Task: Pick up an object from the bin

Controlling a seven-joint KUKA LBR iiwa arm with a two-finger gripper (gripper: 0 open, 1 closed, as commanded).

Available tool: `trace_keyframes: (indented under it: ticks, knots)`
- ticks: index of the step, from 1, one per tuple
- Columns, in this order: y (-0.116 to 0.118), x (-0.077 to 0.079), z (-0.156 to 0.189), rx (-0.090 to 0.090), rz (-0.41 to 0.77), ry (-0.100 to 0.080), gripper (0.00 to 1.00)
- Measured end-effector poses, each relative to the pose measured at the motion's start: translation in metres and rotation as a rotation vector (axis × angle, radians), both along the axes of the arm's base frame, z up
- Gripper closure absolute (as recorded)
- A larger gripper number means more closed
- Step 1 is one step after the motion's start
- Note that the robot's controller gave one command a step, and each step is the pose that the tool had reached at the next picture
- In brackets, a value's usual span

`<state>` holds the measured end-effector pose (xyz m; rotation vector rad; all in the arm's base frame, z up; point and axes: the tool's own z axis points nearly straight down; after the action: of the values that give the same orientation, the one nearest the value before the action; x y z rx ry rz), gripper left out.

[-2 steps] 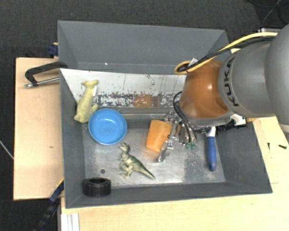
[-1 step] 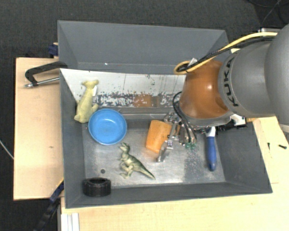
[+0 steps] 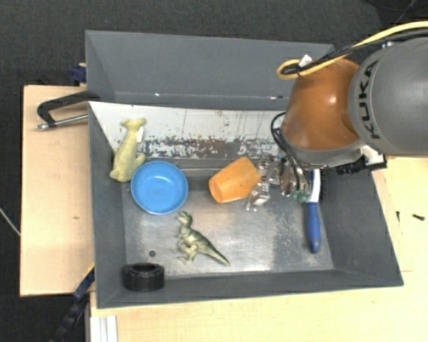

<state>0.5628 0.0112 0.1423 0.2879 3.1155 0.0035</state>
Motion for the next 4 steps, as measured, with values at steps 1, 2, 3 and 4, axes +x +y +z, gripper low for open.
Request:
trace_keyframes:
  ticks: [1,2,3,4]
  knots:
    - [0.003,-0.004,0.049,0.001,-0.022,0.002,1.0]
    - [0.003,-0.005,0.046,0.0,-0.022,0.008,0.0]
    - [0.038,0.033,-0.071,0.0,0.107,0.003,0.0]
    - [0.154,0.004,0.033,0.007,-0.052,0.003,0.0]
